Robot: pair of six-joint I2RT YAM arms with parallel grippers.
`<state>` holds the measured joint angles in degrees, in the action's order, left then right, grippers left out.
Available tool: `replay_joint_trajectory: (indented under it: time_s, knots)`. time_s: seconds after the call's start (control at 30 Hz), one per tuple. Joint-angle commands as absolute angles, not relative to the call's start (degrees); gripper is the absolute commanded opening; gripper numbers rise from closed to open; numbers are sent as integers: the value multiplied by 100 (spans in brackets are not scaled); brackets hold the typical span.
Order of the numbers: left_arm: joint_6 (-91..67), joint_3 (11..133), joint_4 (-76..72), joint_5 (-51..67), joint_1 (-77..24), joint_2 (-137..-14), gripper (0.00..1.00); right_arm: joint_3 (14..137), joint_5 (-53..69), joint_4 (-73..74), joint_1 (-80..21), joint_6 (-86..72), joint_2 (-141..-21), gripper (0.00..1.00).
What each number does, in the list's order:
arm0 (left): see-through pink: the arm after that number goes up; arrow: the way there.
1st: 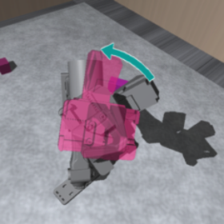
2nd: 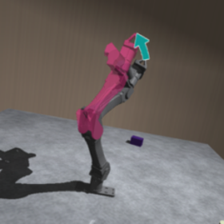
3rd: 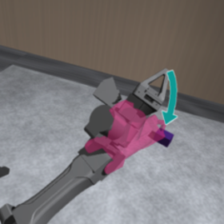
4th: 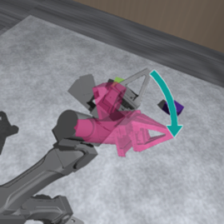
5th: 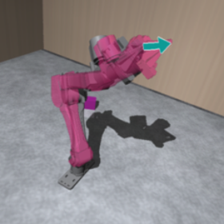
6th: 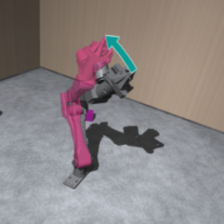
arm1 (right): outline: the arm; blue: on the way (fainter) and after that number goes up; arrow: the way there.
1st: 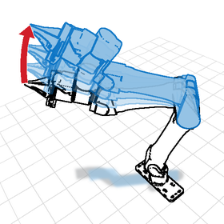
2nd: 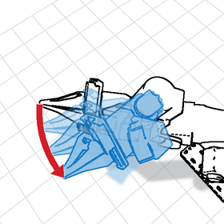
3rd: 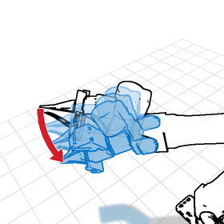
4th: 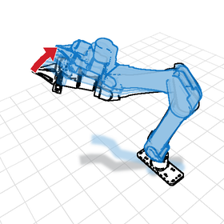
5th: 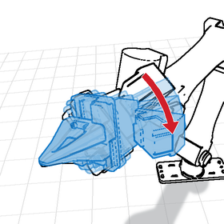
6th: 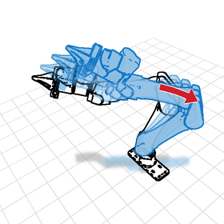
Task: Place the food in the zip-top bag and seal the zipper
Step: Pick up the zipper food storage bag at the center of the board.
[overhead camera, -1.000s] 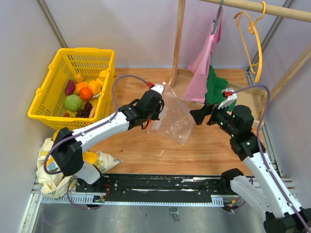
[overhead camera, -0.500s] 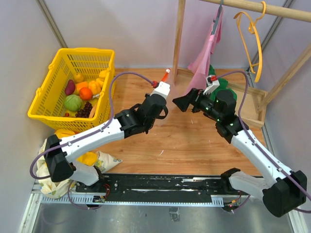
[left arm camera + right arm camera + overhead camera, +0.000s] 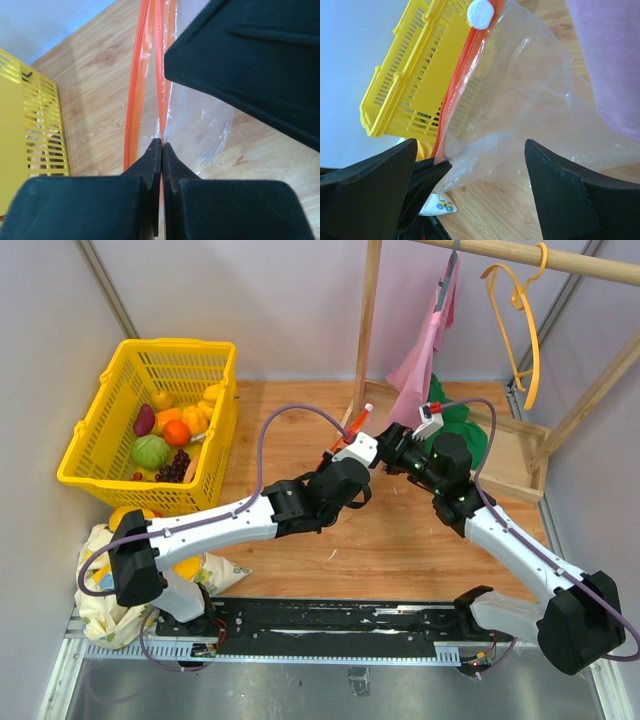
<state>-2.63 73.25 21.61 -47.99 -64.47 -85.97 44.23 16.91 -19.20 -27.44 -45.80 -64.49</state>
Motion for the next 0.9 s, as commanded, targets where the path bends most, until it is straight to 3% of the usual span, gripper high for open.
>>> replay_joint_trajectory:
  time_s: [0.0, 0.2, 0.4, 0.87]
  knots:
    - [-243, 7421, 2000, -5026, -6654, -8669, 0, 4250, 1365, -2237, -2848, -4907, -6356, 88]
    - [-188, 7431, 1977, -5051, -6844, -8763, 0, 4190, 1555, -2529, -2877, -5001, -6467, 84]
    - [-233, 7431, 1961, -5052, -6955, -8752, 0, 4110, 1595, -2620, -2917, -5037, -6547, 72]
    - [-595, 7269, 1941, -4530, -6969, -8463, 7, 3979, 1773, -2804, -2921, -4902, -6493, 19]
